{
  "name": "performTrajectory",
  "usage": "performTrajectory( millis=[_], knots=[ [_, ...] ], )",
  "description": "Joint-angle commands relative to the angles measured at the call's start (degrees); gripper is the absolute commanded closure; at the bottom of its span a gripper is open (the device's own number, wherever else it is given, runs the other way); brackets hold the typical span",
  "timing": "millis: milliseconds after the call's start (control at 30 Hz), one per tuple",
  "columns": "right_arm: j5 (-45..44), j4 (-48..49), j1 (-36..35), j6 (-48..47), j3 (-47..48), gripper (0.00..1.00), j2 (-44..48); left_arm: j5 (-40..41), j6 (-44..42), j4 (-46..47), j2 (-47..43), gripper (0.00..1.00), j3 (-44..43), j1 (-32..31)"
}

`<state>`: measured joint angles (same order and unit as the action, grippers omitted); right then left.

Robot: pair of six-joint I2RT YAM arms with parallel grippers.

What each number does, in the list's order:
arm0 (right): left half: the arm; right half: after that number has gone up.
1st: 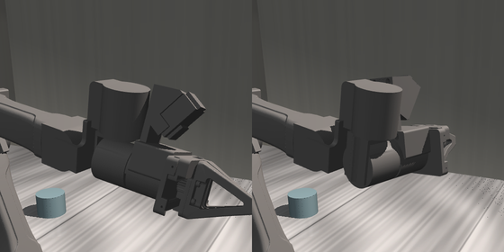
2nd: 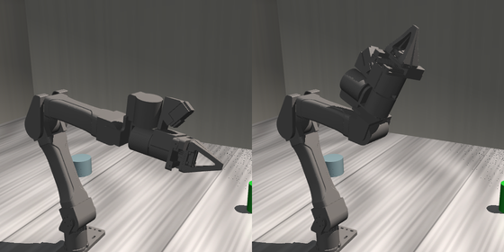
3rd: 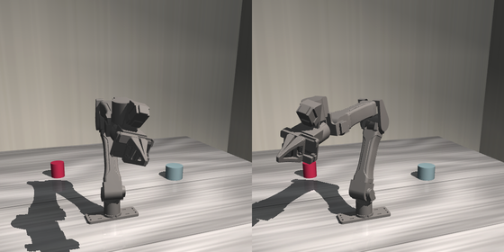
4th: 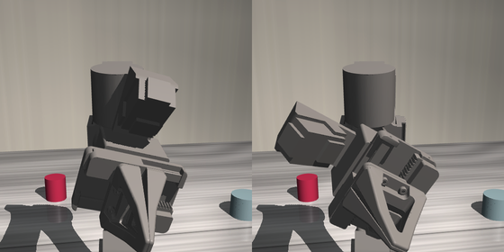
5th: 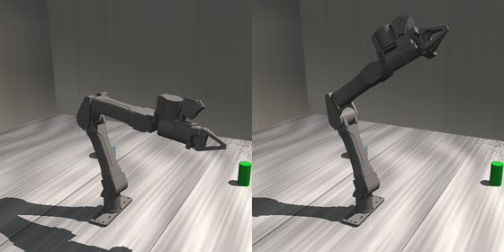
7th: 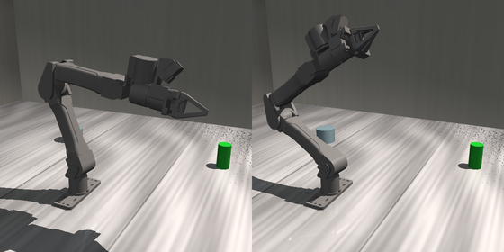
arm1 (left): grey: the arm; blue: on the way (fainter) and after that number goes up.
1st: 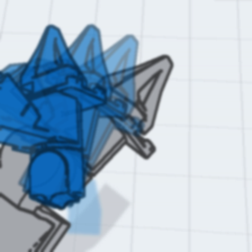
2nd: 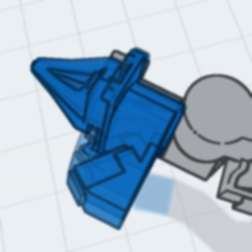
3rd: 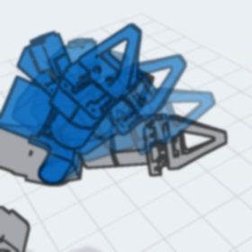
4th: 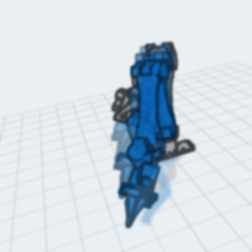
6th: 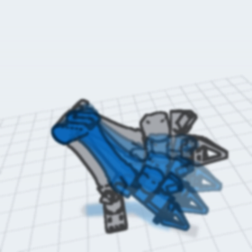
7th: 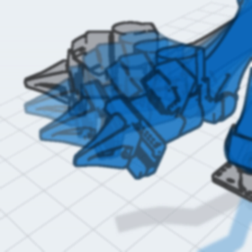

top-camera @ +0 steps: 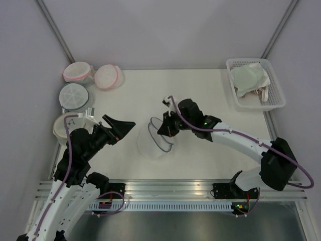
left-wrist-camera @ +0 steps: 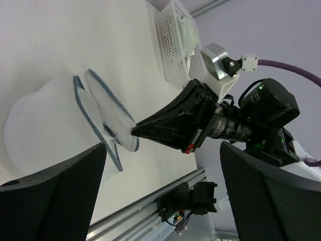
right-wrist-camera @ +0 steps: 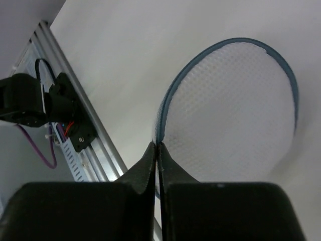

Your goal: Unzip the laundry bag and remove the bra

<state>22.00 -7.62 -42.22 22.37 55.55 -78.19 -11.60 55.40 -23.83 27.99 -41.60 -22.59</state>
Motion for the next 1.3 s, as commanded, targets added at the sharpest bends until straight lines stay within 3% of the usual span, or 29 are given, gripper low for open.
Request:
performTrajectory(
  millis=[0, 33, 133, 167, 233, 267, 333, 367, 567, 800, 867, 933, 1133, 1267],
  knots=[
    [1.21, -1.35, -8.29, -4.53, 6.40, 0.99, -7.04, 3.42, 3.31, -6.75, -4.16, 0.03, 1.88, 0.09],
    [0.94, -1.43, -9.89, -4.70, 7.63, 0.98, -8.71, 3.33, 3.58, -7.27, -5.56, 0.02, 2.23, 0.09],
    [1.20, -3.79, -15.60, -5.84, 12.46, 0.81, -14.69, 2.81, 3.84, -9.38, -7.32, 0.02, 2.93, 0.09],
    [1.20, -4.50, -16.83, -5.93, 14.57, 0.66, -17.32, 2.72, 3.84, -9.91, -7.68, 0.02, 3.19, 0.09],
    [2.77, -4.25, -19.73, -5.94, 15.38, 0.52, -19.01, 2.63, 3.84, -10.27, -8.30, 0.02, 3.37, 0.09],
    [2.35, -3.81, -20.36, -5.15, 15.12, 0.34, -19.27, 2.72, 3.84, -10.53, -9.00, 0.02, 3.37, 0.09],
    [1.21, -1.98, -21.15, -4.18, 14.15, 0.18, -17.36, 2.98, 3.84, -10.88, -9.44, 0.02, 3.11, 0.09],
    [-0.97, -1.53, -21.15, -3.83, 12.84, 0.02, -16.39, 2.98, 3.75, -11.06, -10.05, 0.02, 3.02, 0.09],
    [-9.50, -3.63, -21.24, -3.21, 11.16, 0.02, -9.27, 3.86, 4.19, -11.50, -12.25, 0.02, 1.70, 0.09],
    [-34.70, -14.52, -21.15, 3.02, 12.83, 0.02, -8.64, 4.65, 4.10, -11.93, -14.89, 0.02, 2.40, 0.09],
    [-38.51, -18.74, -21.15, 8.46, 14.23, 0.02, -9.87, 5.70, 4.46, -12.02, -16.99, 0.02, 3.37, 0.09],
    [-39.93, -19.02, -21.24, 13.46, 13.54, 0.02, -10.49, 6.49, 4.72, -12.02, -19.71, 0.02, 4.33, 0.09],
    [-37.04, -10.23, -24.75, 16.56, 10.81, 0.02, -11.28, 8.70, 4.55, -12.02, -25.08, 0.01, 5.13, 0.09],
    [-39.91, -8.64, -25.54, 18.23, 10.02, 0.02, -11.02, 6.68, 3.84, -12.02, -25.35, 0.00, 5.83, 0.09]
  ],
)
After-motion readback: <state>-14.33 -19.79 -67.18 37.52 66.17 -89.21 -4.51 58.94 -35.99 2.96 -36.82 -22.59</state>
